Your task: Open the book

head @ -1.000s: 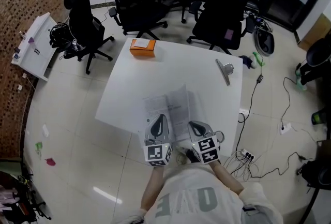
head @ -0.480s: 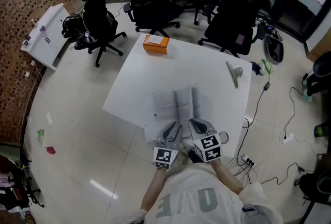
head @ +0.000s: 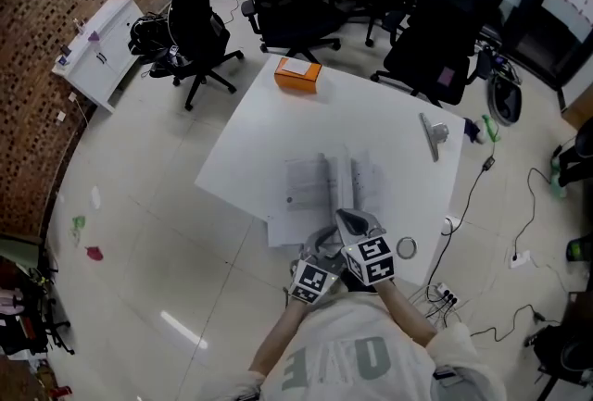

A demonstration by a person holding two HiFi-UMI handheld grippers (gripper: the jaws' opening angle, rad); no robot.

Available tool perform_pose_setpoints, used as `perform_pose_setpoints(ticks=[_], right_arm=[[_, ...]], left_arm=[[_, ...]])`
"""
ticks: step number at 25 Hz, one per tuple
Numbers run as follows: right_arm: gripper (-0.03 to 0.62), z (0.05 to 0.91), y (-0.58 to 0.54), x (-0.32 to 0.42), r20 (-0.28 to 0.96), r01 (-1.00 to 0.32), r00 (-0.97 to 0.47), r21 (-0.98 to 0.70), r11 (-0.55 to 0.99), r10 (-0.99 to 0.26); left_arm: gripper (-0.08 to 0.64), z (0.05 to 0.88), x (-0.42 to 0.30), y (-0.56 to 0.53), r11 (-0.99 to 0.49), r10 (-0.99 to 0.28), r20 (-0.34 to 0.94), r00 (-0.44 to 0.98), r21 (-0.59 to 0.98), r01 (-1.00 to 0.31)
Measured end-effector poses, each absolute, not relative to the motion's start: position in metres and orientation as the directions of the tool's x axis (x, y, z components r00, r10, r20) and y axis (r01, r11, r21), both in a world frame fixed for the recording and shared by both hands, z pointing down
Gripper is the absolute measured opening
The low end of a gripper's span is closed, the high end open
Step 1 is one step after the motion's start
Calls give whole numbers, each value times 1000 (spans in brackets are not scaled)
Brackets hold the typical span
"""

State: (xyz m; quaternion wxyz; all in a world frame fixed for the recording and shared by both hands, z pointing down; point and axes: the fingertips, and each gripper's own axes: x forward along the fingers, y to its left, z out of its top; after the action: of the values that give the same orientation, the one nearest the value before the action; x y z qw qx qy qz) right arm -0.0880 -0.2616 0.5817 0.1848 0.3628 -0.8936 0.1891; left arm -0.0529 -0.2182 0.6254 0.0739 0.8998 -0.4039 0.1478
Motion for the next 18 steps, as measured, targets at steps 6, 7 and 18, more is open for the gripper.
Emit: perform_pose_setpoints(ticks=[6, 7, 18], right_arm=[[3, 581, -254, -109, 452, -667, -717, -228, 709, -530], [3, 581, -254, -107, 450, -669, -717, -230, 706, -533], [5, 657, -284, 10, 587, -886, -459, -240, 397, -667]], left_arm=[[11, 619, -73, -236, -527, -813, 311, 493, -32, -849], [11, 618, -82, -242, -485, -834, 314, 454, -22, -874], [12, 611, -97, -247, -424, -874, 261, 410, 1, -906]])
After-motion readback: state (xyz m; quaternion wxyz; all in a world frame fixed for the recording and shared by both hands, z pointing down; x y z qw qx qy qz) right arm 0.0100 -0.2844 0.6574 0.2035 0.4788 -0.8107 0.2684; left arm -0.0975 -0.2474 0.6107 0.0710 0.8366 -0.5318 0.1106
